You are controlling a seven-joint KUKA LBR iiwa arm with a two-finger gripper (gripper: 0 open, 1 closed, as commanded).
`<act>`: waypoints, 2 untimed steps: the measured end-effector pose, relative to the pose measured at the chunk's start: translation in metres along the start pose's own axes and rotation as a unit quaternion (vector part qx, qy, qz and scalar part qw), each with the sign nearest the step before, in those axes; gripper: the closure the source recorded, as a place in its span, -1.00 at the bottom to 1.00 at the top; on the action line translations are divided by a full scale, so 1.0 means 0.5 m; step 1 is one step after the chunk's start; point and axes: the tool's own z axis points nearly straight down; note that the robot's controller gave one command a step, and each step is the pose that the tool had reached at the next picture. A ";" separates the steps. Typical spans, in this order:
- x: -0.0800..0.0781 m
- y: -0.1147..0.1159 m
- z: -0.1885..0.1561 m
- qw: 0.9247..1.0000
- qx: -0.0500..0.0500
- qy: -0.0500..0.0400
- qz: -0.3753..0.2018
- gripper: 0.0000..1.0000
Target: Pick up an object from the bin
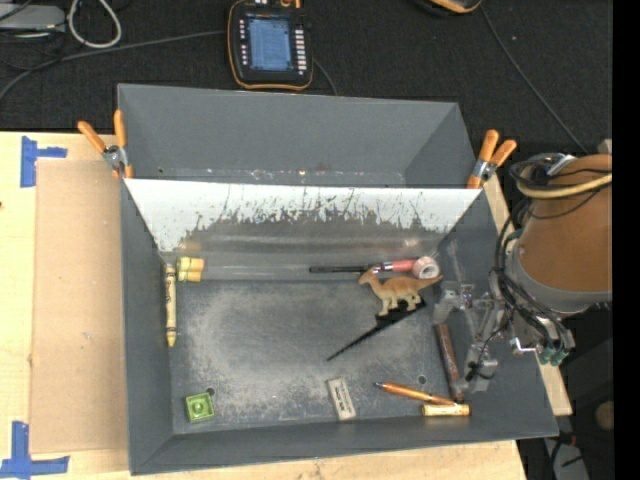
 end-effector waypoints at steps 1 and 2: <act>-0.017 -0.024 0.230 0.996 -0.001 -0.001 0.088 -1.00; 0.005 -0.027 0.130 0.996 0.001 -0.004 -0.085 -1.00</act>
Offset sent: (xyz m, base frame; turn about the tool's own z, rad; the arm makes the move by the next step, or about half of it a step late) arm -0.0029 -0.0145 -0.0651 -0.1705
